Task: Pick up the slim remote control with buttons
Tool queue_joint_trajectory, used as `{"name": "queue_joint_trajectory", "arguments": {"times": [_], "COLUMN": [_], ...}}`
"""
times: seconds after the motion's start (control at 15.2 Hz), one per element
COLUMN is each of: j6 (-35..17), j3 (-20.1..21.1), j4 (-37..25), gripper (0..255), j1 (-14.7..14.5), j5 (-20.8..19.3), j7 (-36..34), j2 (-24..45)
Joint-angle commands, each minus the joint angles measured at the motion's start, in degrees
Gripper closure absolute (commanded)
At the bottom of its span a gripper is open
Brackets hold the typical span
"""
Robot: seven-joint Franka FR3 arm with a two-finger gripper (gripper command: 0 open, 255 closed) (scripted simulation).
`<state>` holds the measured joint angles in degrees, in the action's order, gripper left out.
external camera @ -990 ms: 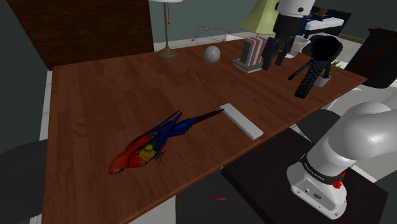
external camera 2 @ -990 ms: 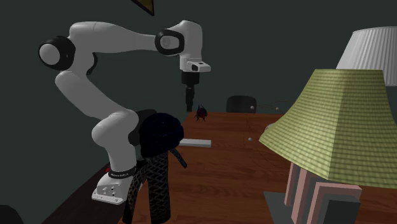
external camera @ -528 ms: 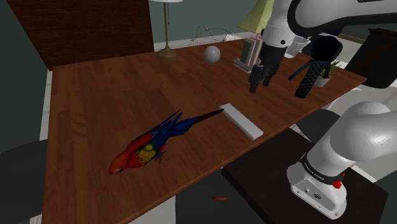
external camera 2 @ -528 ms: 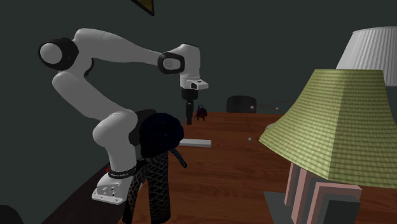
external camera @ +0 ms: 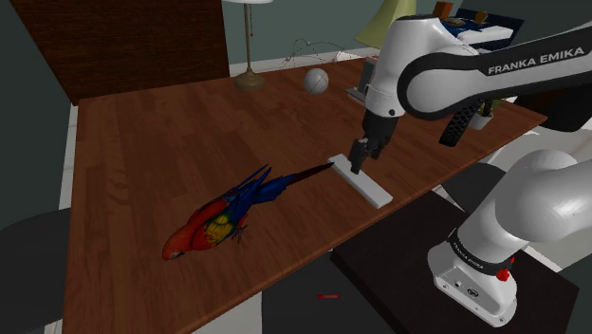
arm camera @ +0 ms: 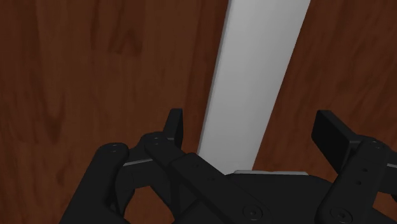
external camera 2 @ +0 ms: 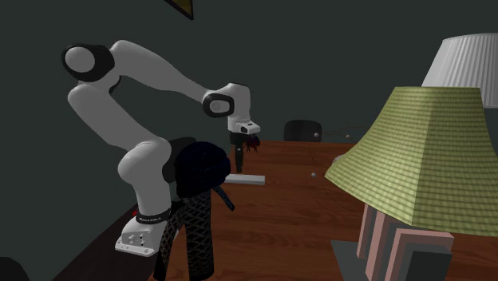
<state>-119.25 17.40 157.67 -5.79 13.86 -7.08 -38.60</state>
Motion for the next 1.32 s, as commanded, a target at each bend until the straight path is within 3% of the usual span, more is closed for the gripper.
{"name": "queue_joint_trajectory", "arguments": {"times": [0.0, 0.4, 0.53, 0.59, 1.25], "j6": [-2.76, -9.44, -9.44, -9.30, -8.38], "j3": [0.95, 2.14, 2.13, 2.16, 1.94], "j4": [1.31, 4.38, 4.38, 4.33, 3.96], "gripper": [0, 0, 0, 255, 255], "j1": [-0.36, -0.46, -0.46, -0.51, -0.46], "j5": [0.52, 1.39, 1.39, 1.41, 1.26], "j7": [-0.38, -0.23, -0.23, -0.30, -0.25], "j2": [1.25, 4.89, 4.88, 4.79, 4.25]}}
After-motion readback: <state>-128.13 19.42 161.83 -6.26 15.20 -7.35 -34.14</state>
